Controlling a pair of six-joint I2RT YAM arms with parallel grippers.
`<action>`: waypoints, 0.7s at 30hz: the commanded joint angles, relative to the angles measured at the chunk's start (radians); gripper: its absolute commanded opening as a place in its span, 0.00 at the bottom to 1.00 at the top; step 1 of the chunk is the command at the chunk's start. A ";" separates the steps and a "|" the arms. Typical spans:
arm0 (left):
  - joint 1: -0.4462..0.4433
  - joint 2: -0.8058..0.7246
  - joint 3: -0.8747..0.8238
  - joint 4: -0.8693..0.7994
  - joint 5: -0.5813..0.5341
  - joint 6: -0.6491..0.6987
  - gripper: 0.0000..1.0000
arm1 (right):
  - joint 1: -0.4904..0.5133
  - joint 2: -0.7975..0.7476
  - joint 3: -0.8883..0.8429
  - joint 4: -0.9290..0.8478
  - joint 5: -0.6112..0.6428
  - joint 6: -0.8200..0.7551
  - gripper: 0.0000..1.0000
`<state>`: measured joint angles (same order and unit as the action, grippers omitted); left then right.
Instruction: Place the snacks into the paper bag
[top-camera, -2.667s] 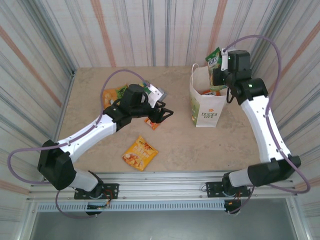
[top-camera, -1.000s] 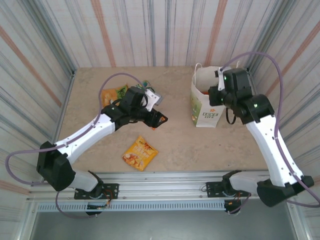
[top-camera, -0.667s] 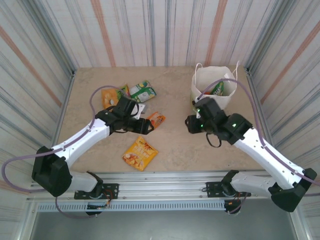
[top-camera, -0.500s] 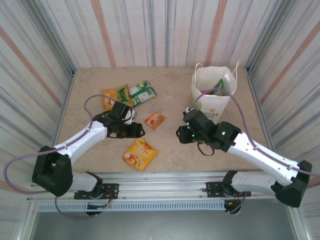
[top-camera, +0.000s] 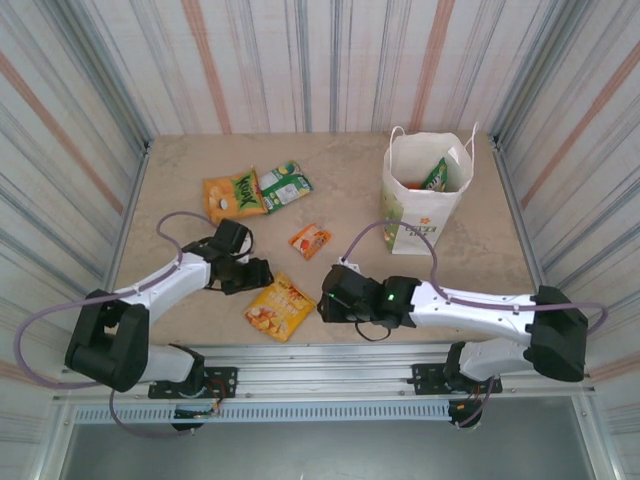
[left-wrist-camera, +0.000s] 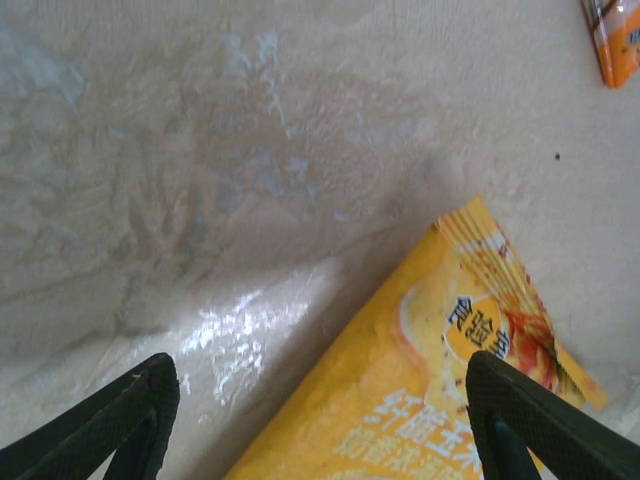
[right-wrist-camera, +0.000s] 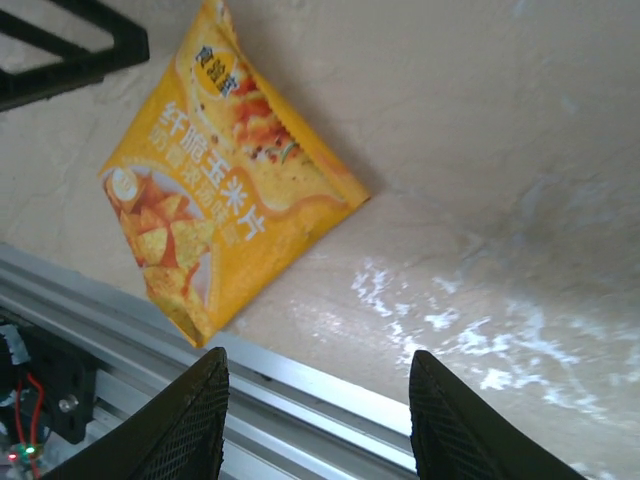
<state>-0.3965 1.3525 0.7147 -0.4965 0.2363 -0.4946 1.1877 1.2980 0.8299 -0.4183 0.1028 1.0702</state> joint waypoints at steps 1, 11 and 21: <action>0.004 0.038 -0.021 0.049 0.051 0.014 0.77 | 0.018 0.039 -0.012 0.071 -0.037 0.076 0.50; -0.028 0.006 -0.115 0.090 0.169 -0.024 0.63 | 0.010 0.067 -0.077 0.131 -0.083 0.147 0.51; -0.115 -0.082 -0.181 0.097 0.192 -0.117 0.58 | -0.011 0.082 -0.148 0.192 -0.138 0.195 0.51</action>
<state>-0.4995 1.3079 0.5663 -0.3832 0.4122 -0.5640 1.1824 1.3579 0.7025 -0.2531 -0.0063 1.2240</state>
